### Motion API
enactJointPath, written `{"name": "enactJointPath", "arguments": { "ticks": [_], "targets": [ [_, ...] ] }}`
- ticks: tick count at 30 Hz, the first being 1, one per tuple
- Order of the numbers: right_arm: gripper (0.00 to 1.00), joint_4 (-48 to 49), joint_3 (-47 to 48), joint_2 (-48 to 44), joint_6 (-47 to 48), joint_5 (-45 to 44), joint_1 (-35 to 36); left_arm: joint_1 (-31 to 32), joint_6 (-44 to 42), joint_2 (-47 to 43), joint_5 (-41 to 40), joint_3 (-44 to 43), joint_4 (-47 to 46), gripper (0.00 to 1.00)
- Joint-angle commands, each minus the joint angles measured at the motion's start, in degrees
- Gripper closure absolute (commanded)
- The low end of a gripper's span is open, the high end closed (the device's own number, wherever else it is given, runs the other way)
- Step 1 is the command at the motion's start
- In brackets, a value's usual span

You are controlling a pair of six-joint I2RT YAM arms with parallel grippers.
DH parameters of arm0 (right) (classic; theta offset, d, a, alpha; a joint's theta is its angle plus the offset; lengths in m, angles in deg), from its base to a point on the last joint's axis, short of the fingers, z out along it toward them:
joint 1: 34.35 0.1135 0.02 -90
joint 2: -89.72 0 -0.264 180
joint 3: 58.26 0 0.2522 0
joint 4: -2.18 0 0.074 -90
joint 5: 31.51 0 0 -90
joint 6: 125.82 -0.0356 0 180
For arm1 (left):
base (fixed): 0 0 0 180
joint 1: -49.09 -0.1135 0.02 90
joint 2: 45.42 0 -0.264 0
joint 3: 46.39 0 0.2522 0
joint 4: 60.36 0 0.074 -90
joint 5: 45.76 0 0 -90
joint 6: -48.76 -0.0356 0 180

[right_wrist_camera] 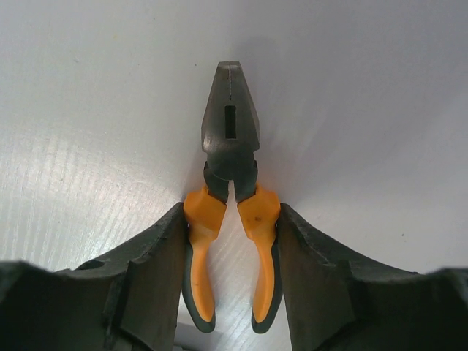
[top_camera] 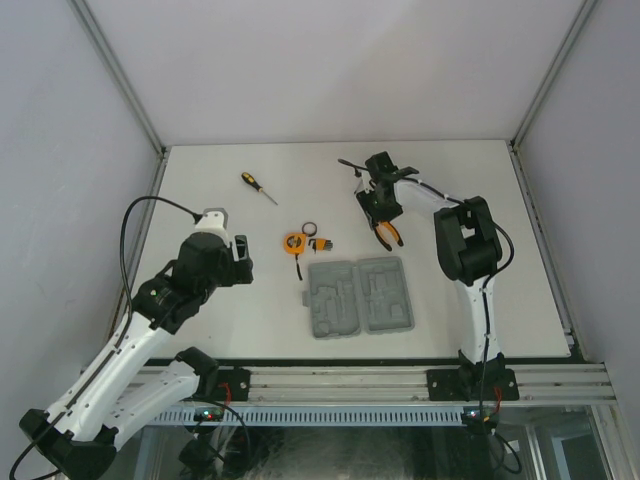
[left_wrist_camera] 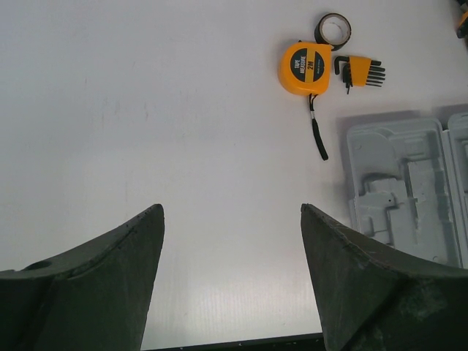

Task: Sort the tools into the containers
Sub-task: Pick up the pliers at the center of the board.

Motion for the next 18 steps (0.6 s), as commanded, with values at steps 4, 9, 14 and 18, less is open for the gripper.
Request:
{"name": "enactJointPath", "arguments": {
  "ticks": [4, 9, 14, 18],
  "targets": [
    [0.75, 1.4, -1.1, -1.4, -3.2, -2.8, 0.1, -0.5, -1.5, 0.1, 0.6, -0.6, -2.1, 0.21],
    [0.83, 4.5, -3.4, -6.4, -4.4, -5.2, -0.6, -0.5, -1.5, 0.2, 0.7, -0.7, -2.1, 0.21],
    [0.86, 7.2, -6.4, -10.9, -6.2, -5.6, -2.2, -0.5, -1.5, 0.3, 0.8, -0.6, -2.2, 0.21],
    [0.89, 9.2, -9.0, -13.8, -7.4, -6.9, -3.2, -0.6, -1.5, 0.3, 0.9, -0.7, -2.2, 0.21]
  ]
}}
